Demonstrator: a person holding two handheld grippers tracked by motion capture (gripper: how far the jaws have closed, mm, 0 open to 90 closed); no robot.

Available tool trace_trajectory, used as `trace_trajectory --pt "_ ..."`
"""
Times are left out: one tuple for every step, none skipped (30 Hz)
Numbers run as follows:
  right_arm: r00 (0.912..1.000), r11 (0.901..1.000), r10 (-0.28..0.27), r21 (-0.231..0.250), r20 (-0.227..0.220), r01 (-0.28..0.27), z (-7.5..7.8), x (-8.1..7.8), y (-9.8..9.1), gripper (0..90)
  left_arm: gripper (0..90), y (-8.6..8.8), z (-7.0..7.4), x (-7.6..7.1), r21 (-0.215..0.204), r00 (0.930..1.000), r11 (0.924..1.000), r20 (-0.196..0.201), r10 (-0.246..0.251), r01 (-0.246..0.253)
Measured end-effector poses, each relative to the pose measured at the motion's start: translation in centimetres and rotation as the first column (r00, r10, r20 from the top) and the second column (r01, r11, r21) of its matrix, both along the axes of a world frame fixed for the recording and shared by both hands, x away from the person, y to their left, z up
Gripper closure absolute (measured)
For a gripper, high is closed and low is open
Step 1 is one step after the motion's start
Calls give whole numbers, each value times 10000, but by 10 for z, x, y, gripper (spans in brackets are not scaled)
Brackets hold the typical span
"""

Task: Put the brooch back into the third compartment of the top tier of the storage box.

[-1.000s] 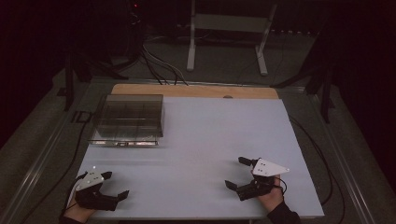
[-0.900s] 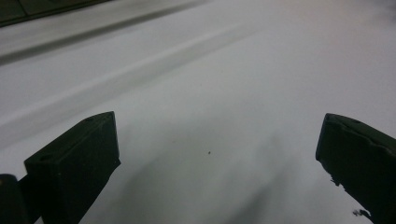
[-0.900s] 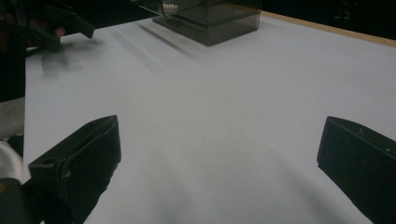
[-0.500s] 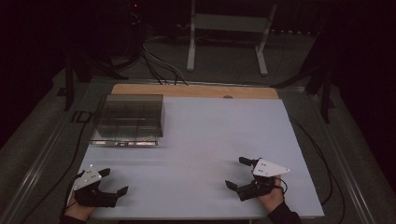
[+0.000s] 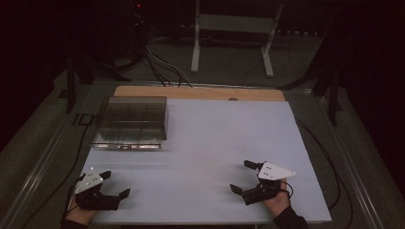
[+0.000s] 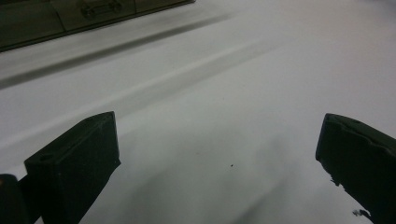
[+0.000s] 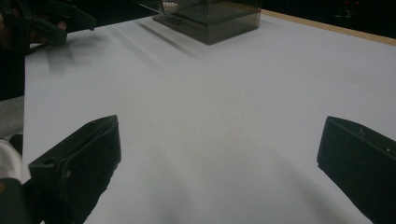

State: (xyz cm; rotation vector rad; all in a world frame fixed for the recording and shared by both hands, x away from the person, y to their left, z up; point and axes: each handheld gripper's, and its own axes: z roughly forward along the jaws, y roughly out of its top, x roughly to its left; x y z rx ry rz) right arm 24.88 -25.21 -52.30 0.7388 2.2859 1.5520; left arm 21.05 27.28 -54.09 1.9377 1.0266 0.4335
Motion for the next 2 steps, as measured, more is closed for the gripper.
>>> trace_trajectory --pt "10000 10000 -1 -15 -1 1 0 0 0 0 6 0 0 0 -3 10000 10000 -5 1 -1" --pt "10000 10000 -6 -23 -15 6 0 0 0 0 6 0 0 0 -18 10000 10000 -8 4 -4"
